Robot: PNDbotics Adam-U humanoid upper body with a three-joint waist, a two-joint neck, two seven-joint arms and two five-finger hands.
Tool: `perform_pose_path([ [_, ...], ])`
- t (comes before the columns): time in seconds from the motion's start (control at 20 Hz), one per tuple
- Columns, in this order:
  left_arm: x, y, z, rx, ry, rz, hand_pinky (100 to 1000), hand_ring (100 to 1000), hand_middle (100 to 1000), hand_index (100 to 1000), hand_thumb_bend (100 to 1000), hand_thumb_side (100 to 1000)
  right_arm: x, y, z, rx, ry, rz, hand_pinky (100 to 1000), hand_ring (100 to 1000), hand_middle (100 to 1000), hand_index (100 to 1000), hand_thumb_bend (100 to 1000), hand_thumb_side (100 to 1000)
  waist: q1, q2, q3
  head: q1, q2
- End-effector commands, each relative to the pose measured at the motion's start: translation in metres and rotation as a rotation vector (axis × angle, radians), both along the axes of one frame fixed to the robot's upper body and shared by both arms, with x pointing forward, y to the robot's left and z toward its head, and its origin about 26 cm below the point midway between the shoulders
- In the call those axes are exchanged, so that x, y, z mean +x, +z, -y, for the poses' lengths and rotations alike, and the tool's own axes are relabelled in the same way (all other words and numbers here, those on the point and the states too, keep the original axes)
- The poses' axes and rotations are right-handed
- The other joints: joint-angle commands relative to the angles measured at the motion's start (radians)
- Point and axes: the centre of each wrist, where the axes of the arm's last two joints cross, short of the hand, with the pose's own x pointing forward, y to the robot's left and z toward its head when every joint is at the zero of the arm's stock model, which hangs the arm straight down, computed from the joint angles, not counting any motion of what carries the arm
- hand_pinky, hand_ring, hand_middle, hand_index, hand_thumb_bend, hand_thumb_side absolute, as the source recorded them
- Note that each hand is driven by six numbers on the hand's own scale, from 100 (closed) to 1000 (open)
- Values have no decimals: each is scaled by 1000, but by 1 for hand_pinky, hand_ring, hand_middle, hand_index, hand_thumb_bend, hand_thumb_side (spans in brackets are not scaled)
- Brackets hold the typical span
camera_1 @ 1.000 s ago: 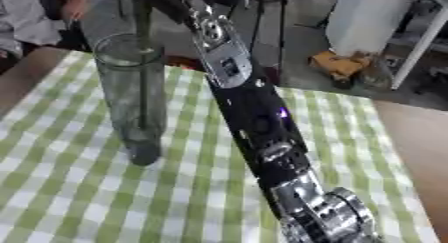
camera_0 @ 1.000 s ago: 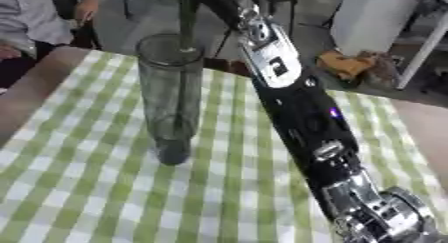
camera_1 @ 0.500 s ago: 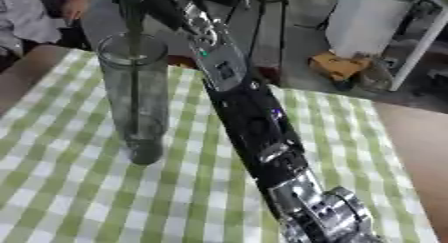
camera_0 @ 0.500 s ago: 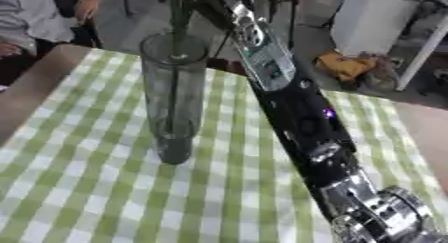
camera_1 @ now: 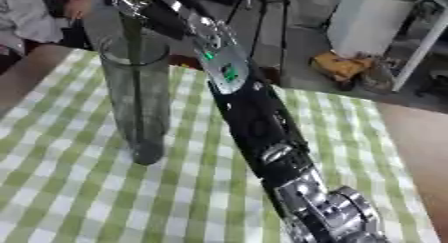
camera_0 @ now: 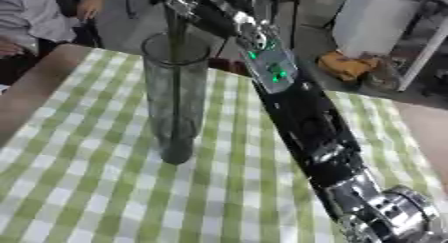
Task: Arrange flowers into the vase.
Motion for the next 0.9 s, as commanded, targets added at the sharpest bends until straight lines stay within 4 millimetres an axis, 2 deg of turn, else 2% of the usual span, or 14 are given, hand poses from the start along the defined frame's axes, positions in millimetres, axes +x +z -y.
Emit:
perform_pose_path([
  [0.05, -2, 6, -2, 7, 6, 21, 508, 835, 944, 955, 100, 813, -2, 14, 10, -41, -21, 38, 761, 755, 658, 663, 323, 1000, 13, -14, -2, 2, -12],
  [0.25, -2, 6, -2, 8, 7, 21, 508, 834, 944, 954, 100, 812, -3, 14, 13, -79, -24, 34, 774, 769, 684, 694, 367, 1000, 14, -15, -6, 4, -13],
  [0.35, -2, 6, -2, 8, 7, 21, 508, 835, 944, 954, 100, 812, -3, 15, 16, -87, -27, 34, 773, 767, 681, 677, 316, 1000, 15, -15, -8, 5, -13],
  [0.4, -2, 6, -2, 9, 6, 20, 508, 835, 945, 954, 100, 812, -3, 16, 17, -84, -28, 32, 767, 759, 666, 634, 316, 1000, 15, -15, -9, 6, -14],
  [0.45, -2, 6, -2, 9, 6, 20, 508, 835, 945, 955, 100, 810, -3, 16, 18, -73, -29, 31, 757, 748, 643, 575, 249, 1000, 15, -14, -10, 6, -14],
  [0.55, -2, 6, -2, 9, 7, 19, 508, 835, 945, 955, 100, 812, -3, 15, 19, -43, -28, 27, 752, 738, 618, 528, 248, 1000, 17, -14, -10, 5, -16],
  [0.6, -2, 6, -2, 9, 6, 19, 508, 835, 945, 955, 100, 811, -3, 15, 19, -24, -28, 25, 739, 710, 571, 444, 208, 941, 18, -14, -10, 4, -16],
  [0.65, -2, 6, -2, 9, 6, 19, 508, 835, 945, 955, 100, 811, -3, 15, 20, 0, -29, 24, 729, 690, 534, 411, 191, 909, 19, -13, -10, 4, -17],
  [0.7, -2, 6, -2, 9, 6, 19, 508, 835, 945, 955, 100, 811, -3, 14, 19, 23, -28, 23, 723, 672, 504, 390, 191, 896, 19, -13, -10, 4, -19],
  [0.9, -2, 6, -2, 10, 6, 18, 508, 836, 946, 955, 100, 811, -3, 14, 19, 66, -23, 23, 721, 665, 491, 394, 197, 875, 21, -12, -10, 4, -22],
])
